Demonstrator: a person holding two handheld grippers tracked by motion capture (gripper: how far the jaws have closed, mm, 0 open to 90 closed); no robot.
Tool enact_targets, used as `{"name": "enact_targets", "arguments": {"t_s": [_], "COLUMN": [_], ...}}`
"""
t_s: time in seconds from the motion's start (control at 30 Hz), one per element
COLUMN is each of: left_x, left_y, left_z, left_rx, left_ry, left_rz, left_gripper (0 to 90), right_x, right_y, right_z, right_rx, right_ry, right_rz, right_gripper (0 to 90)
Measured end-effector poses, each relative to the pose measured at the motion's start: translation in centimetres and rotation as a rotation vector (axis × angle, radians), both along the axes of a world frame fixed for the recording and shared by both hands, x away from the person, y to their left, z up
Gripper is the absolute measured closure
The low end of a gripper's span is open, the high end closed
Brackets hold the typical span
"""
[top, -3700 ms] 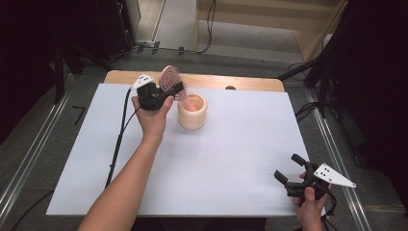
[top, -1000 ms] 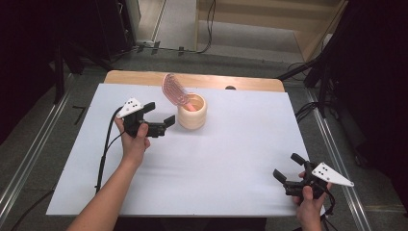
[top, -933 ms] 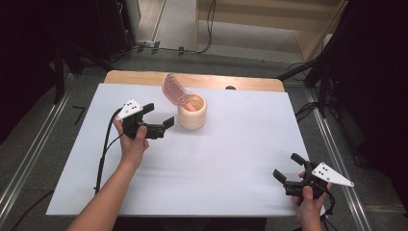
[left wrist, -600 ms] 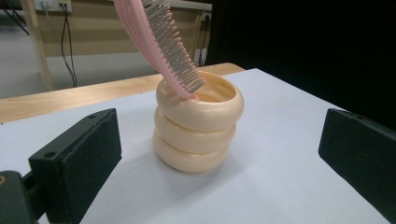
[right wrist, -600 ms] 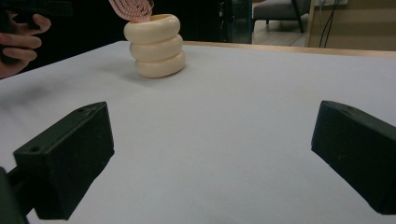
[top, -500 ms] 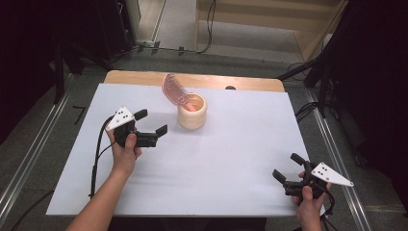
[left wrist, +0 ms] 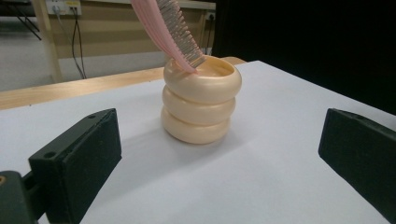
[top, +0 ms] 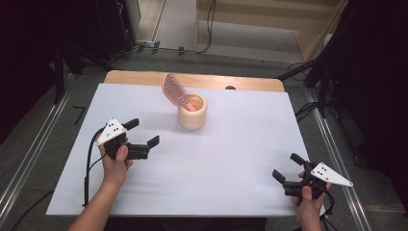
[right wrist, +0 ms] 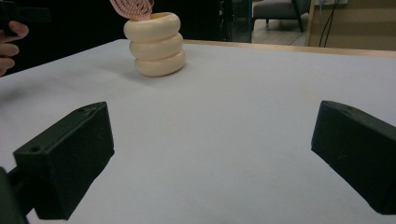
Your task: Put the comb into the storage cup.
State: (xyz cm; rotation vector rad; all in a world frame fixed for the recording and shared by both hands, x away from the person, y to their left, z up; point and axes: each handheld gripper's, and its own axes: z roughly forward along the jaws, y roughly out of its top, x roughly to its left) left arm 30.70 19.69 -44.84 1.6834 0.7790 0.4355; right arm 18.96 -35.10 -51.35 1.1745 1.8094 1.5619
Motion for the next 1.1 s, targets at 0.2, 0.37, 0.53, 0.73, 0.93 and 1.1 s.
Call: {"name": "enact_targets", "arguments": {"t_s": [0.2, 0.37, 0.53, 0.73, 0.93, 1.1], "left_x": [-1.1, -2.0, -2.8, -3.6, -4.5, -5.1], "left_y": [0.8, 1.3, 1.9, 2.6, 3.7, 4.8], "left_z": [-0.5, -0.7, -1.0, -1.3, -1.6, -2.1], "left_rx": [-0.004, -0.009, -0.01, 0.01, 0.018, 0.023], "left_ry": [0.003, -0.001, 0.0, 0.002, -0.002, 0.001], "left_rz": [0.01, 0.014, 0.022, 0.033, 0.042, 0.069], "left_gripper": [0.0, 0.0, 0.0, 0.0, 0.0, 0.0], "right_x": [0.0, 0.0, 0.0, 0.0, 0.0, 0.0], "right_y": [0.0, 0.0, 0.1, 0.1, 0.1, 0.2], "right_z": [0.0, 0.0, 0.0, 0.0, 0.0, 0.0], "right_rx": [-0.007, -0.006, -0.008, -0.009, -0.013, -0.015], "right_ry": [0.0, 0.001, 0.001, 0.003, 0.002, 0.002], "right_rz": [0.003, 0.002, 0.002, 0.0, -0.003, -0.002], "right_gripper": [0.0, 0.0, 0.0, 0.0, 0.0, 0.0]}}
